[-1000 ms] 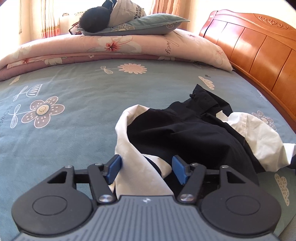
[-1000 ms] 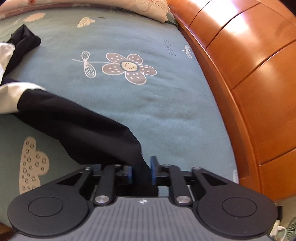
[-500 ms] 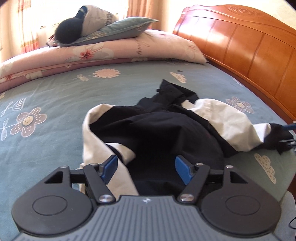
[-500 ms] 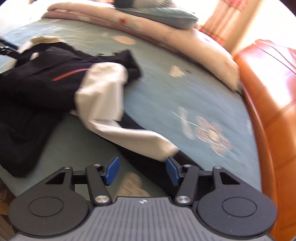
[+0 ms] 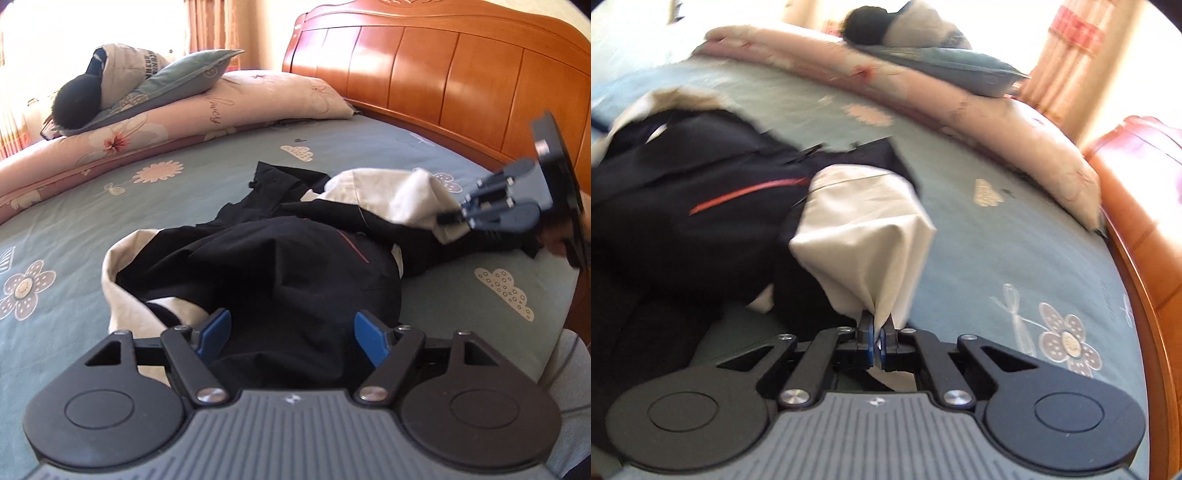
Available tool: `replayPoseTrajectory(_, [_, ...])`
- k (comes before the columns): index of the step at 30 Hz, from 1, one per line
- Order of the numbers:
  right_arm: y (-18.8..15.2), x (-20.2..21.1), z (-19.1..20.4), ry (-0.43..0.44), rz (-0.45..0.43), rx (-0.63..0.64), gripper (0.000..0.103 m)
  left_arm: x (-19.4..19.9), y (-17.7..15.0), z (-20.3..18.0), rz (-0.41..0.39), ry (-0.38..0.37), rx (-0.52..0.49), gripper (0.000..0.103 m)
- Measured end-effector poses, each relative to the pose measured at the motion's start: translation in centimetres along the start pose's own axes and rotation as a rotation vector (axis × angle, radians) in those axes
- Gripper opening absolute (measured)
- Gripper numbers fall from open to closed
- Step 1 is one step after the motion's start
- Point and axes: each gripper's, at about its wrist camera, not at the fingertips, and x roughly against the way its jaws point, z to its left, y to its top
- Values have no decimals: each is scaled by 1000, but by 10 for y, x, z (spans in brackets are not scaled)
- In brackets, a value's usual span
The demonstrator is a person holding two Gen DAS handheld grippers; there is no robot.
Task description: Fold clothes
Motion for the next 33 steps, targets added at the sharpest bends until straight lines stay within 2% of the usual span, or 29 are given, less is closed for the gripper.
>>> replayPoseTrajectory(6, [30, -30, -53, -59, -32, -132, 3, -12, 7, -1, -18, -46, -3, 77])
replayPoseTrajectory(11, [42, -75, -81, -107, -6, -204, 3, -21, 18, 7, -69, -47, 14, 79])
replayPoseTrajectory(15, [52, -119, -94, -139, 23, -230, 3, -50, 33, 17, -67, 65, -22, 79])
replayPoseTrajectory(17, [57, -141, -99, -161, 33, -234, 3, -72, 39, 31, -29, 99, -8, 78])
replayPoseTrajectory(20, [63, -173, -104, -210, 59, -224, 3, -109, 40, 58, 27, 148, 47, 78])
replayPoseTrajectory(23, [61, -206, -117, -226, 100, -256, 3, -135, 36, 90, 82, 218, 113, 71])
replayPoseTrajectory(25, [55, -220, -118, -228, 119, -260, 3, -145, 31, 117, 106, 206, 175, 76])
replayPoseTrajectory(28, [48, -226, -117, -213, 132, -271, 5, -150, 22, 146, 127, 174, 268, 76])
replayPoseTrajectory(30, [46, -210, -116, -186, 123, -289, 8, -147, 20, 149, 136, 146, 291, 76])
replayPoseTrajectory(33, [43, -185, -114, -146, 109, -316, 16, -127, 18, 141, 119, 146, 275, 73])
